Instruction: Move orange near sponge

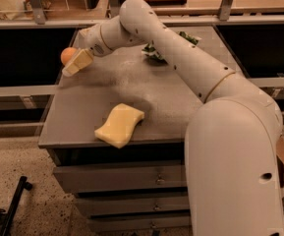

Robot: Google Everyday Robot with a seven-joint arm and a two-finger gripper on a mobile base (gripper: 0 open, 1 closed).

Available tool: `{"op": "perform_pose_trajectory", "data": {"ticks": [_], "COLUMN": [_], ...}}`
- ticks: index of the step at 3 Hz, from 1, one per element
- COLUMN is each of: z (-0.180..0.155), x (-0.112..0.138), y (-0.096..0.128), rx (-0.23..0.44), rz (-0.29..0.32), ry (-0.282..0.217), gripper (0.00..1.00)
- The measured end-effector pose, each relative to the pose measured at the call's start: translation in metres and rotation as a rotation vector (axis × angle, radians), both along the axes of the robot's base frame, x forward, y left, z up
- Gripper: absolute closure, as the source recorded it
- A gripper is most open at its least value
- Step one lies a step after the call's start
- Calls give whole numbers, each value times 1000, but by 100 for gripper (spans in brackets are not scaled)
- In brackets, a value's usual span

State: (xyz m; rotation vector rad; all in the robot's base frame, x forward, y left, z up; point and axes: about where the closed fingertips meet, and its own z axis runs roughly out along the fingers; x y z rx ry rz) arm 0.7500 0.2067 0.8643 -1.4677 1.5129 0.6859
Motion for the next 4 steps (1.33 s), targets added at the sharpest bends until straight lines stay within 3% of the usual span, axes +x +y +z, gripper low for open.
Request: {"op": "perform_pose_trajectory", "data": {"ticks": [1, 2, 4], "z": [-9, -15, -20], "x": [1, 2, 5], "y": [6, 9, 11], "rx": [3, 8, 35], "rz": [-2, -3, -27], "ry": [12, 21, 54], "gripper": [0, 17, 62]}}
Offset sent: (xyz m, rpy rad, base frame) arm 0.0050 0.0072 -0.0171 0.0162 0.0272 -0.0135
